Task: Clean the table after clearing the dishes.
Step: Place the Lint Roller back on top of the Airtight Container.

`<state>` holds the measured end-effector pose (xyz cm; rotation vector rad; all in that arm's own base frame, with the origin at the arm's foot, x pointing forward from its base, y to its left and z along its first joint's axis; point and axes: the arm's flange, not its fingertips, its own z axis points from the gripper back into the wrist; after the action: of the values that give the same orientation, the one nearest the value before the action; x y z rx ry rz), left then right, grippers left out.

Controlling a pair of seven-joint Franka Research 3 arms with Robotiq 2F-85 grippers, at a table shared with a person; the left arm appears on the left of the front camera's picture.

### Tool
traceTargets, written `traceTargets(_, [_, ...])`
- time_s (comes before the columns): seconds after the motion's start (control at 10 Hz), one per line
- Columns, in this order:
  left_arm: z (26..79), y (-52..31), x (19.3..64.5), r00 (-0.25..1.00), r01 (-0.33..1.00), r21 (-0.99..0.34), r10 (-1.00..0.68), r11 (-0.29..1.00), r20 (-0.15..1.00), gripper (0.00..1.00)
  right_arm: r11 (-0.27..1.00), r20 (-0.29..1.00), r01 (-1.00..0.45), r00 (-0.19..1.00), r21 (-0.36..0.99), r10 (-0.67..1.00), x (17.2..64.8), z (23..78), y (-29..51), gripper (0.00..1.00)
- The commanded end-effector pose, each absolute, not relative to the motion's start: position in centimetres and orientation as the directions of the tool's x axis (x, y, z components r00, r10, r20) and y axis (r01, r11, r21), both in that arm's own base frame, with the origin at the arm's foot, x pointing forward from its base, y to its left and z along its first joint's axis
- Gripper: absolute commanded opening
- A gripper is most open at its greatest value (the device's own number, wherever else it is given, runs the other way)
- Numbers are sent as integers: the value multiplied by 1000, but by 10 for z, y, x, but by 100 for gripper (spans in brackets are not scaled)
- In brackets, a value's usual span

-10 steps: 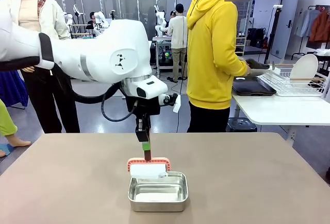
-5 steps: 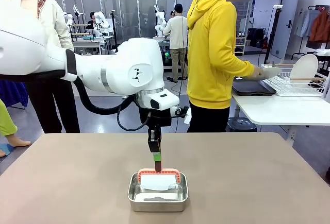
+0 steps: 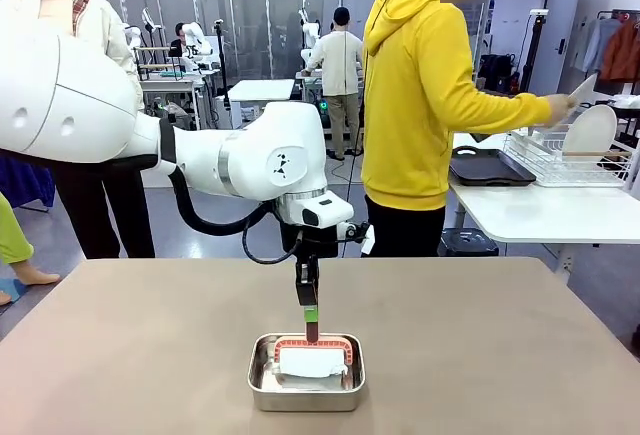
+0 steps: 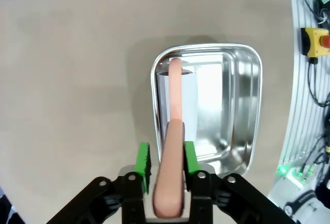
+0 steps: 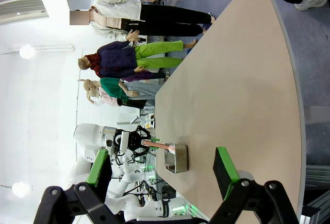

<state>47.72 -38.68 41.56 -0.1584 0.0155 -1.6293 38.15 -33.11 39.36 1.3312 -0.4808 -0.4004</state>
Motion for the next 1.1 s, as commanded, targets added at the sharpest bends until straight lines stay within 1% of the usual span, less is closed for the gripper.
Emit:
traceTargets(0.0, [425,-387,474,-80,993,-82,-994,-87,80,82,198,110,-1,836,980,-538,380,397,-331,100])
traceTargets(0.1, [428,-387,475,-81,993,-80,-993,-87,81,56,198,110,-1,836,980,-538,380,397,-331,100])
traceTargets(0.2, [429,-384,476,-76,993,-84,-994,-83,84,100,198,110,-1,836,980,-538,380,397,-331,100])
traceTargets(0.3, [430,-382,476,-74,993,-81,-993,-82,90,77,198,110,-1,836,980,-538,380,397,-331,100])
traceTargets(0.4, [433,-379,476,-87,992,-85,-991,-96,101,100,198,110,-1,836,980,-538,380,397,-331,100])
traceTargets(0.8, [442,-369,482,-47,995,-82,-991,-58,128,100,198,110,-1,836,980,-538,380,397,-331,100])
traceTargets(0.9, [446,-366,482,-48,996,-74,-991,-58,128,100,198,110,-1,836,980,-538,380,397,-331,100])
traceTargets(1.0, [436,-375,487,-41,996,-71,-994,-49,105,100,198,110,-1,836,980,-538,380,397,-331,100])
